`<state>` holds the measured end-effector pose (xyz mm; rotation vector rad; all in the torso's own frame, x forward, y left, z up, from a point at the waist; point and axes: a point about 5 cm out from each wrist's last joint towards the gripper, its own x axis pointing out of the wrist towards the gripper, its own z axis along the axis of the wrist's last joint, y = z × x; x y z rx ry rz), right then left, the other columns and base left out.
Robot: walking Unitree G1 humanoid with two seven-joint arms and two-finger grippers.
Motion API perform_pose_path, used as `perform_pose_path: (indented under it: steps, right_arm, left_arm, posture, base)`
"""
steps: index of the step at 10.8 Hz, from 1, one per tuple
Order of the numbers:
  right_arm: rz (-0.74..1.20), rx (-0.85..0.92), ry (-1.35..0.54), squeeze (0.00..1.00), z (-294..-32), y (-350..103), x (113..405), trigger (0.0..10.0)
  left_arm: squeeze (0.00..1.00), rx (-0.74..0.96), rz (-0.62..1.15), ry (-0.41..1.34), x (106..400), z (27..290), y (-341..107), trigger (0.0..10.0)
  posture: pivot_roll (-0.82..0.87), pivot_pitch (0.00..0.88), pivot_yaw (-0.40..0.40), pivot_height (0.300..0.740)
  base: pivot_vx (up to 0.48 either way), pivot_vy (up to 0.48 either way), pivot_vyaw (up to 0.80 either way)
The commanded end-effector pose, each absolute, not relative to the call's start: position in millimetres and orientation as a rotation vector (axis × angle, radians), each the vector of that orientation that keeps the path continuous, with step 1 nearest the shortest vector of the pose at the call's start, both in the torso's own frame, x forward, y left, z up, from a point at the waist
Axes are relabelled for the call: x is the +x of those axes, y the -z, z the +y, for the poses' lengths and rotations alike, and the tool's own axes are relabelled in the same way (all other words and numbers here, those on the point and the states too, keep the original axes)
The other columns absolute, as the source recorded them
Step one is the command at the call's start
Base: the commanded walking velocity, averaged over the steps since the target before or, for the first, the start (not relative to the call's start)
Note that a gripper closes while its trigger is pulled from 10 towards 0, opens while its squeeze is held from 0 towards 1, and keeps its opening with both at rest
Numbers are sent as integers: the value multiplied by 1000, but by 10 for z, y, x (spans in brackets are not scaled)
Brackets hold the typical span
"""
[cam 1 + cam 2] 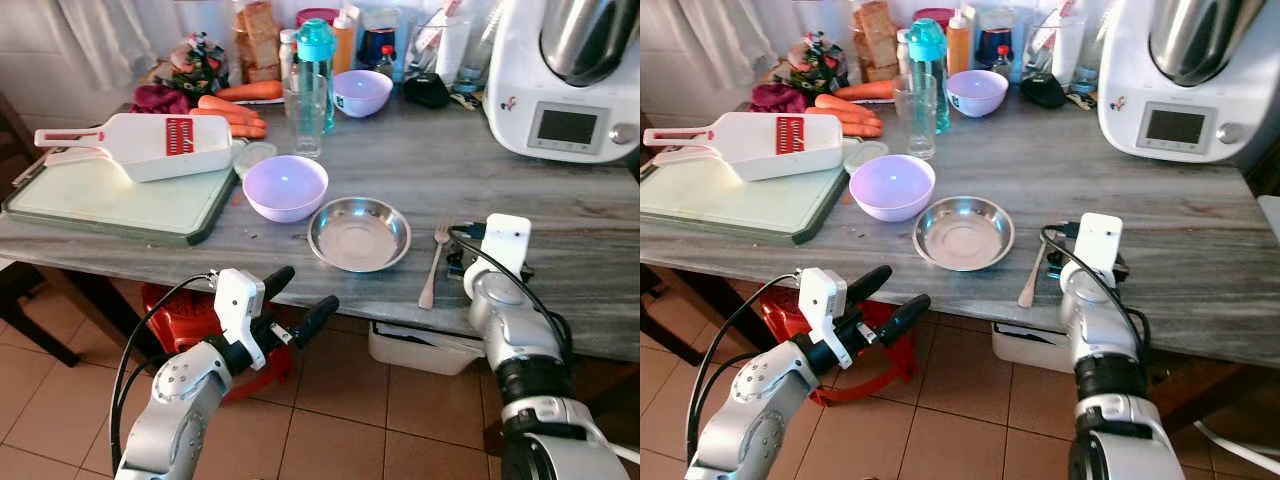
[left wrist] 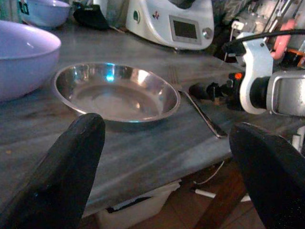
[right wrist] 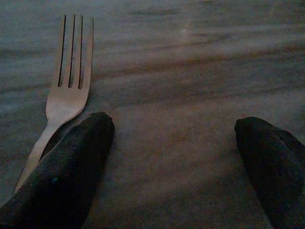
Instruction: Setting the table
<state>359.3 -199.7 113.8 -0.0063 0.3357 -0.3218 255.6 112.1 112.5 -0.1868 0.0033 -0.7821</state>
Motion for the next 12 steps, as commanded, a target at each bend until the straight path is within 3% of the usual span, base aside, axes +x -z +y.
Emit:
perform_pose_path:
  steps: [1, 3, 12]
  right_arm:
    - [370, -7, 289, 98, -1920, -1077, 3600, 10000]
    - [365, -1, 249, 55, -1881, -1075, 3630, 10000]
    - [307, -12, 98, 43, -1636, -1145, 3714, 10000]
  left_arm:
    - [0, -178, 5, 780, 2535, 1139, -1141, 10000]
    - [0, -190, 4, 796, 2519, 1114, -1150, 10000]
    - [0, -207, 25, 826, 2487, 1071, -1128, 10000]
  posture:
    - [66, 130, 27, 740]
    - [66, 130, 27, 740]
    - [60, 122, 19, 740]
  base:
    - [0, 0, 0]
    - [0, 0, 0]
    - [0, 0, 0]
